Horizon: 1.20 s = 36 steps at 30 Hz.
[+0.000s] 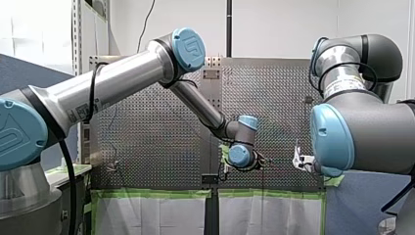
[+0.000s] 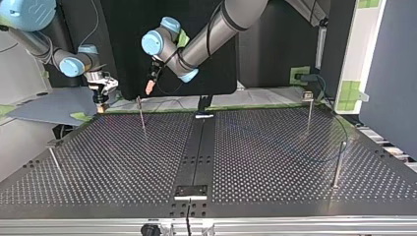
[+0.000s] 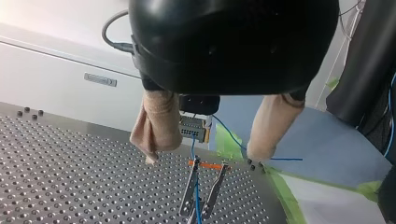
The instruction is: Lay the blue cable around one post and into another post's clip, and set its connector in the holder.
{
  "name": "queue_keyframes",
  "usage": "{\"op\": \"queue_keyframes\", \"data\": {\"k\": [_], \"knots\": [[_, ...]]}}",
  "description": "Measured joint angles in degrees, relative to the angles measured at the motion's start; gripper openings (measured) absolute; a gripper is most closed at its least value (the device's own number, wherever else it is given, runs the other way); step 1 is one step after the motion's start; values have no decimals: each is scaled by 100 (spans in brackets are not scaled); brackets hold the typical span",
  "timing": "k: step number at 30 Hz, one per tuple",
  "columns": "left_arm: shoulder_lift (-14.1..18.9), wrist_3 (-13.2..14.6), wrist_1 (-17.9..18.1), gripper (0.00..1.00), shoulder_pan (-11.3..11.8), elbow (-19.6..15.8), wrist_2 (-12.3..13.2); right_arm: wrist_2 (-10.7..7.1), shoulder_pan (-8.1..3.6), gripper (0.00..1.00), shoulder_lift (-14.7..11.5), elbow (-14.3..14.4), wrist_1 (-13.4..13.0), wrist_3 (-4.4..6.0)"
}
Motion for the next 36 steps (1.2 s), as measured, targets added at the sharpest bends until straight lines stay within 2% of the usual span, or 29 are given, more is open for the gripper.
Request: {"op": "queue_keyframes", "data": {"k": [26,36], "knots": [[0,-1,-1,100,25,-3,-3,-9,2,9,0,0,0,0],[36,13,-7,100,32,-57,-114,-9,2,9,0,0,-9,0]]}}
